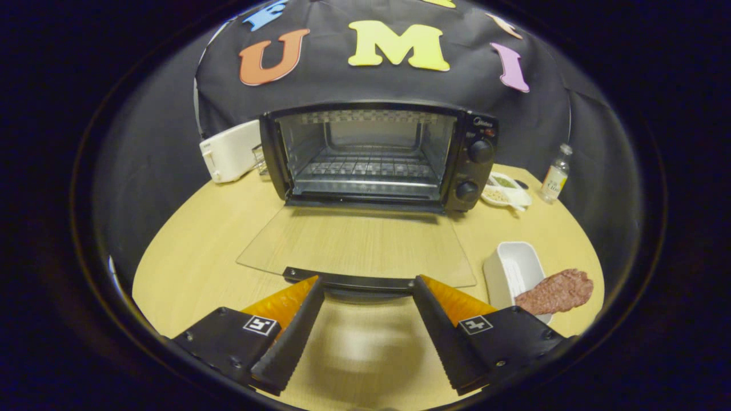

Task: Open the toaster oven, put the food inside, and close the toaster oven door.

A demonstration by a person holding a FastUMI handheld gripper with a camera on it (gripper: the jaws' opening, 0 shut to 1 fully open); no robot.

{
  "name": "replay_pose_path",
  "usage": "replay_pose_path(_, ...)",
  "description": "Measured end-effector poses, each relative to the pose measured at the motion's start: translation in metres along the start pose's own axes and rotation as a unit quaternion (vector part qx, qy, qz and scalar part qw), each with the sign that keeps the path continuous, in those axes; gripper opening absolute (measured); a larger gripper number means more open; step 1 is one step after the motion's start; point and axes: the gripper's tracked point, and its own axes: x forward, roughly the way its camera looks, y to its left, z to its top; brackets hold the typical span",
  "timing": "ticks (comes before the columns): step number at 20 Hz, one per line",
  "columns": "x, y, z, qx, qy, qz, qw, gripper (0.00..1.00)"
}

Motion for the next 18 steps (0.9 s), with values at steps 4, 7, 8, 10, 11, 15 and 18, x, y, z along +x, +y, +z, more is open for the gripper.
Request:
replay_pose_path(4, -0.049, -0.063, 0.032, 0.004, -0.043, -0.014, 0.999, 1.00)
replay_pose_path(7, -0.078, -0.133, 0.041, -0.003, -0.050, -0.033, 0.998, 1.00)
replay_pose_path(8, -0.084, -0.158, 0.042, -0.001, -0.051, -0.038, 0.998, 1.00)
replay_pose_path(10, -0.091, -0.201, 0.037, 0.015, -0.040, -0.045, 0.998, 1.00)
replay_pose_path(11, -0.091, -0.219, 0.032, 0.028, -0.032, -0.045, 0.998, 1.00)
replay_pose_path(15, -0.073, -0.253, 0.006, 0.068, 0.023, 0.011, 0.997, 0.95)
replay_pose_path(18, -0.055, -0.251, -0.009, 0.105, 0.067, 0.085, 0.989, 0.83)
